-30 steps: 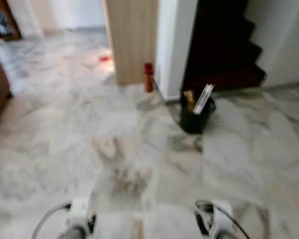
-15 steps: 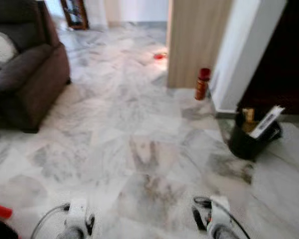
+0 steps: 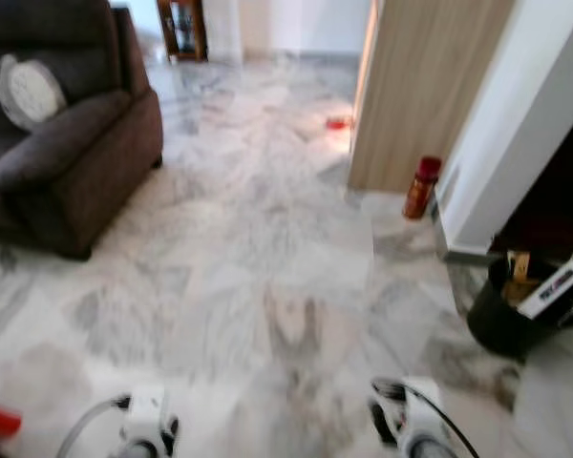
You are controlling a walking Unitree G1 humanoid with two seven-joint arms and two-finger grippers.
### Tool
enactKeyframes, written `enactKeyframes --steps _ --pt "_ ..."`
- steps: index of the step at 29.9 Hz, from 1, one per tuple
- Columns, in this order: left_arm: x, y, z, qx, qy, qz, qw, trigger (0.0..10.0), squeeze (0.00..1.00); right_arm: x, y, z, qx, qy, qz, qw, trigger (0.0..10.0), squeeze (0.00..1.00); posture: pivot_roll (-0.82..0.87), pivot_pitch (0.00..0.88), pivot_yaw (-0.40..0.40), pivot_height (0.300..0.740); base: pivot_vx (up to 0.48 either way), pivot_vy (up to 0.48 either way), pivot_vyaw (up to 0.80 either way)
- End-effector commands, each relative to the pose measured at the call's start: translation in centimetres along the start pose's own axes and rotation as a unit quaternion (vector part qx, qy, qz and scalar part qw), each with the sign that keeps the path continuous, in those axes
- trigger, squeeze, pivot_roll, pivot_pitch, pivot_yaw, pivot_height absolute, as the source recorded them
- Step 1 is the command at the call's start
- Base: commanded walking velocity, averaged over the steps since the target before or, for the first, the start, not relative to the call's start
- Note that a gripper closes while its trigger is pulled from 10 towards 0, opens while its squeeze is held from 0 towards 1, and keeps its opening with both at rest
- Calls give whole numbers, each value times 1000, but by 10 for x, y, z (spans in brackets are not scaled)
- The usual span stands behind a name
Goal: Sweep floor
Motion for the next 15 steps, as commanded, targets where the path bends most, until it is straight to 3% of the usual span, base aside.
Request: enactKeyframes --steps 1,6,11,15 --pt "-13 -4 2 -8 15 -10 1000 10000 0 -11 6 -2 8 11 -3 1000 10000 0 36 15 -17 740 360 0 0" --pt "-14 -1 1 -3 16 -9 1000 10000 0 -10 5 -3 2 7 -6 1000 10000 0 40 24 -19 740 362 0 0" --pt "-14 3 1 3 17 -8 1000 10000 0 -9 4 -3 -2 6 -4 1000 10000 0 45 34 -17 740 363 0 -748" --pt "-14 4 1 5 17 -8 1000 10000 0 -9 3 -2 -1 6 -6 1000 10000 0 47 37 -15 740 362 0 0"
Point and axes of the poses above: a point about 5 cm out from each wrist's last joint towards the gripper, its own z axis pointing back from the gripper into the wrist, its own y axis along the axis of the wrist's last joint, x = y × z, the point moved 6 cm from there along -z, pointing out of the wrist towards the gripper, and after that the axes turned 3 degrees about z, right-handed, at the moved point
